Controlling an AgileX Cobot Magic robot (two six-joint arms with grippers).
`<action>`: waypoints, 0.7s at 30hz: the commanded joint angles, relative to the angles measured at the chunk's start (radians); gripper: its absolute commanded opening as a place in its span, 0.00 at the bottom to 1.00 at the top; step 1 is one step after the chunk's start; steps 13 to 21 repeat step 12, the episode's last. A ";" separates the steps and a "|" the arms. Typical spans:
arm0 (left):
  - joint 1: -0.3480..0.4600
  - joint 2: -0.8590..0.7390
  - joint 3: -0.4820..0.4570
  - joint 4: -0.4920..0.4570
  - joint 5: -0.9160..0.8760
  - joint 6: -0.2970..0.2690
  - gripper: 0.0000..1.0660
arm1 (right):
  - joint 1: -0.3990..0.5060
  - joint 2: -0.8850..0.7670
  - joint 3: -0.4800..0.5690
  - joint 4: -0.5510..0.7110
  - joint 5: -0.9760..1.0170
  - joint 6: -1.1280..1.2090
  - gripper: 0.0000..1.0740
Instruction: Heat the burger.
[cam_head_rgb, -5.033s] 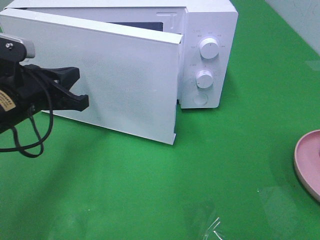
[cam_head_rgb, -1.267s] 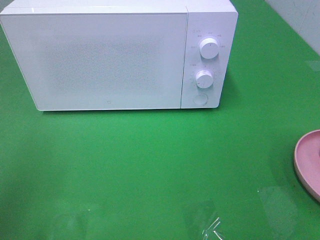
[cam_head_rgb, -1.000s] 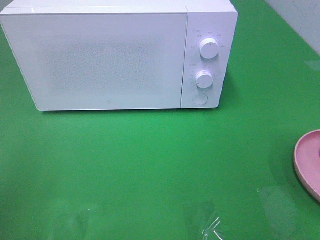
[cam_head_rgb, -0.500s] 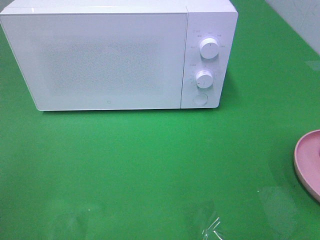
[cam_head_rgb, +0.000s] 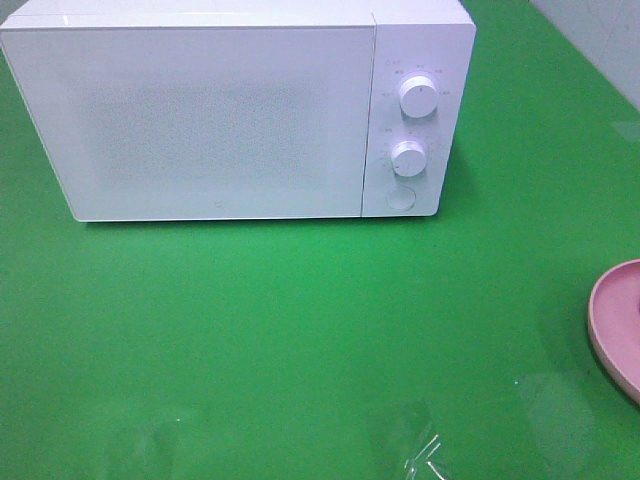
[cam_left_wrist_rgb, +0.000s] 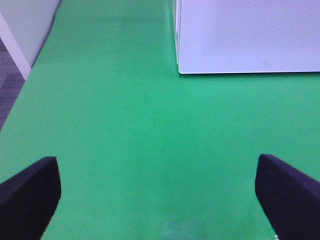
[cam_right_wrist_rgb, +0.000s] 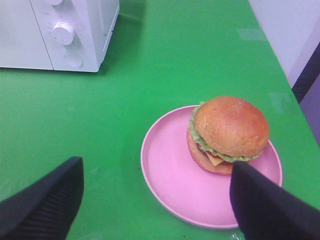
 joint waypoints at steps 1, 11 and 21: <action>0.013 -0.033 0.005 -0.004 -0.014 0.002 0.92 | -0.007 -0.023 0.001 0.001 -0.001 -0.008 0.71; 0.013 -0.033 0.005 -0.002 -0.014 0.002 0.92 | -0.007 -0.020 0.001 0.001 -0.001 -0.007 0.71; 0.013 -0.033 0.005 -0.002 -0.014 0.002 0.92 | -0.007 -0.020 0.001 0.001 -0.001 -0.007 0.71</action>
